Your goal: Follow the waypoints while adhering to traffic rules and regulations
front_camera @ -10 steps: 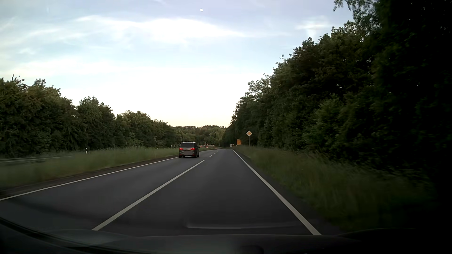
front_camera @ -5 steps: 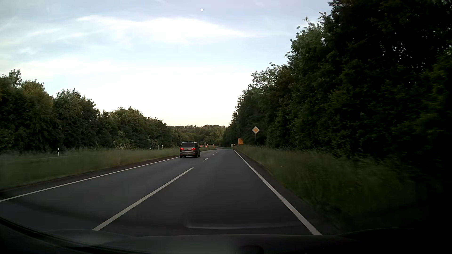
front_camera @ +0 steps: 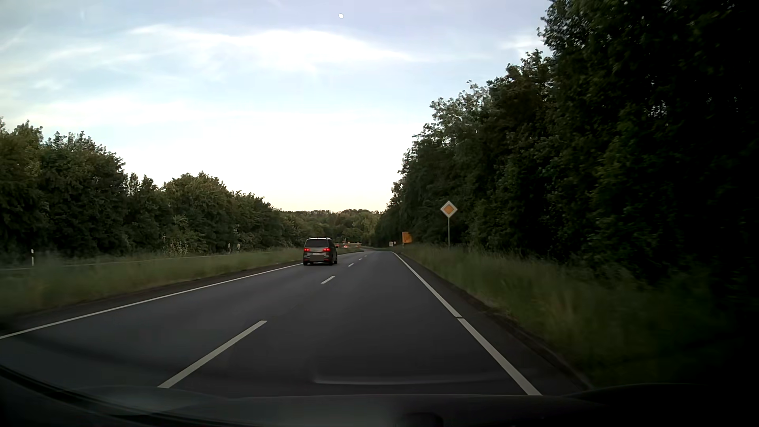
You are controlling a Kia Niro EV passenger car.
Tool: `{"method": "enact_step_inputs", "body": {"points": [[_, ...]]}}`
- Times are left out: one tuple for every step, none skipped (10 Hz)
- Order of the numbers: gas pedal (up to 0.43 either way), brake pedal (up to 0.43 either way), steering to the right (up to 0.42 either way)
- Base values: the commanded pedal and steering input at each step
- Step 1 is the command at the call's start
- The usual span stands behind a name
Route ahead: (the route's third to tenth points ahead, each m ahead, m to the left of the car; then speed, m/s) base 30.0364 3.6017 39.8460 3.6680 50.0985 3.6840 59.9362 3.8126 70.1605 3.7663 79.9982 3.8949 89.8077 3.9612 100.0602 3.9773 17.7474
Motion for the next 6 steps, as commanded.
{"method": "enact_step_inputs", "body": {"points": [[0.028,0.0,-0.001],[0.028,0.0,-0.001],[0.028,0.0,-0.001],[0.028,0.0,-0.001],[0.028,0.0,-0.002],[0.02,0.0,-0.002]]}}
